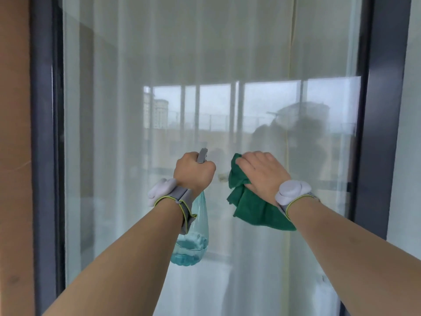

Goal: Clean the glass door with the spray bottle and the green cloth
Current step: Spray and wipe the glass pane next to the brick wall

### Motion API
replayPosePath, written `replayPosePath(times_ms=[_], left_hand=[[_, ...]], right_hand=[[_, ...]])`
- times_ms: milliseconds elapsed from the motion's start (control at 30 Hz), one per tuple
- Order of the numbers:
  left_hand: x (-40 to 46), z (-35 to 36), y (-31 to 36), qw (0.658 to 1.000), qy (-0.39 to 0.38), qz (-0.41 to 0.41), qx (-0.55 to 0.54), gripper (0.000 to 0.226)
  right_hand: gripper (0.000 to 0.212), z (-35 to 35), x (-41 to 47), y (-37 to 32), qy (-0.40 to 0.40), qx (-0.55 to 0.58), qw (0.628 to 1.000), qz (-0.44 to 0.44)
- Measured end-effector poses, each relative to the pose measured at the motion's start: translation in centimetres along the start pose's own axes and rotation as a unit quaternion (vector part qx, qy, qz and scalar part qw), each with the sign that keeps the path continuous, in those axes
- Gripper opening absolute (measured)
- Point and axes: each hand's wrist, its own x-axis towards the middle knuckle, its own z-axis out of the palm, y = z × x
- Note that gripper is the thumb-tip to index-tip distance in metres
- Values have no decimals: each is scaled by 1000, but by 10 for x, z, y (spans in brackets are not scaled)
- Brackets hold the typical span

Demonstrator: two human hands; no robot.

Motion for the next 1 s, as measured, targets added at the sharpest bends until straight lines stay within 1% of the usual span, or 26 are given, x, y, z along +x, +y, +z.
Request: replayPosePath(times_ms=[67,100,133,167,200,300,400,467,567,600,633,667,767,800,833,933,967,1000], left_hand=[[1,-5,-2,1000,-4,3,2,20],[3,-6,-3,1000,-3,5,0,23],[6,-8,-4,1000,1,3,-3,27],[9,-8,-5,1000,4,1,-6,31],[11,-6,-4,1000,7,1,-10,33],[12,-4,4,1000,0,7,-14,33],[8,5,11,999,-19,17,-20,34],[7,8,13,999,-23,24,-25,33],[10,5,16,999,-25,34,-29,32],[11,3,18,999,-26,37,-29,32],[11,1,20,998,-26,41,-30,32],[12,-1,22,998,-25,43,-32,33],[13,-6,24,998,-24,50,-23,32],[13,-7,22,998,-25,49,-21,31],[13,-7,21,998,-26,48,-19,31],[13,-10,15,999,-22,45,-21,32],[13,-11,14,999,-17,43,-23,33],[13,-12,14,999,-14,39,-23,34]], right_hand=[[61,-12,13,12,36,0,993,111],[59,-17,18,15,46,5,986,159],[58,-19,21,13,52,8,981,188],[57,-18,21,9,56,7,979,196],[58,-15,20,2,50,7,981,186],[58,3,11,-24,16,15,992,122],[55,5,16,-22,21,5,993,116],[53,-6,28,-6,27,-11,989,142],[51,-21,42,19,66,-21,969,239],[50,-22,43,20,72,-26,964,254],[50,-21,42,17,72,-27,965,252],[50,-18,40,11,65,-22,970,231],[52,-6,31,-6,22,-6,994,106],[52,-5,30,-5,11,-11,996,85],[51,-8,31,0,9,-17,995,93],[50,-23,35,24,29,-23,976,213],[51,-27,35,31,46,-20,968,245],[52,-29,33,33,59,-20,964,259]])
